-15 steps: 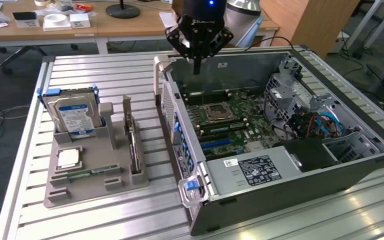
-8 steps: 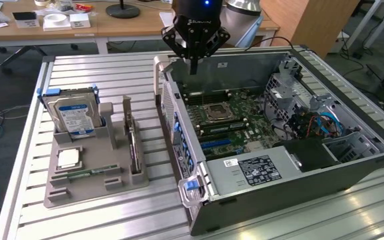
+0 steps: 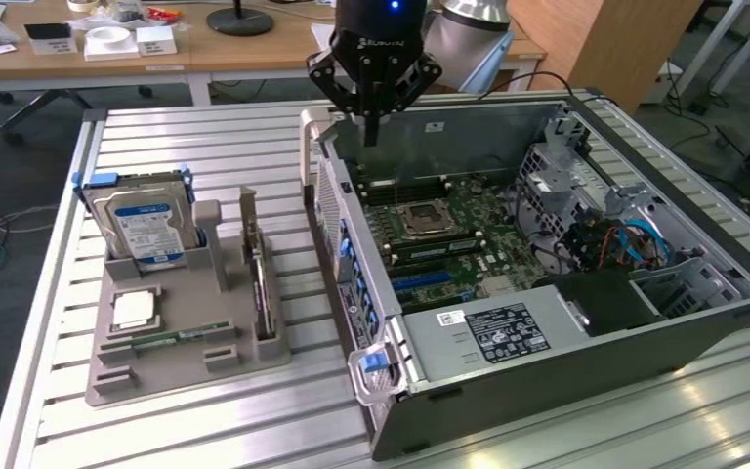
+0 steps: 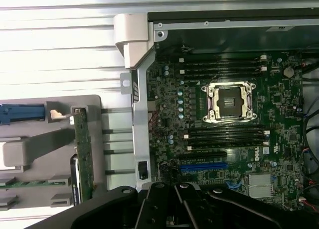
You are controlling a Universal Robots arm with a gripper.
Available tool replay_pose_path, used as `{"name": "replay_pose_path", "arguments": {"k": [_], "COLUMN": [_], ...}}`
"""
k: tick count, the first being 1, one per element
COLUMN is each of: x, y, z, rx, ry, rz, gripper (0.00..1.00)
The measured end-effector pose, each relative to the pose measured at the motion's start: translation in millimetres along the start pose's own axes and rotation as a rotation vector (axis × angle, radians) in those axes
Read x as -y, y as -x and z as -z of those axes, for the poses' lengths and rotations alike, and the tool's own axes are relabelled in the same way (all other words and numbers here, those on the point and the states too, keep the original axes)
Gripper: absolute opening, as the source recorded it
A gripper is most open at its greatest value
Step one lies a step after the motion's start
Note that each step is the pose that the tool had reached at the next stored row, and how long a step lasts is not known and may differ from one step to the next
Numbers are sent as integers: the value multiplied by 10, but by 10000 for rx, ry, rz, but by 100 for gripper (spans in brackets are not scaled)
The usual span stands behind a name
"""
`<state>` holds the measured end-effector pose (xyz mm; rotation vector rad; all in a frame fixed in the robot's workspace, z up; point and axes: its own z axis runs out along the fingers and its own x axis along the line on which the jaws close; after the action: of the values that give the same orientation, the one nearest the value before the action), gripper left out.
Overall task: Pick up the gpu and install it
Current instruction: 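Reach for the gpu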
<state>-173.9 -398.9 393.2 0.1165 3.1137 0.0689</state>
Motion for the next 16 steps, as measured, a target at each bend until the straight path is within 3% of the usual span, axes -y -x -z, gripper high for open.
{"name": "replay_pose_path", "arguments": {"k": [16], "x": [12], "y": [-155], "z": [4], "rx": [0], "ry": [0], "rz": [0], "gripper": [11]}}
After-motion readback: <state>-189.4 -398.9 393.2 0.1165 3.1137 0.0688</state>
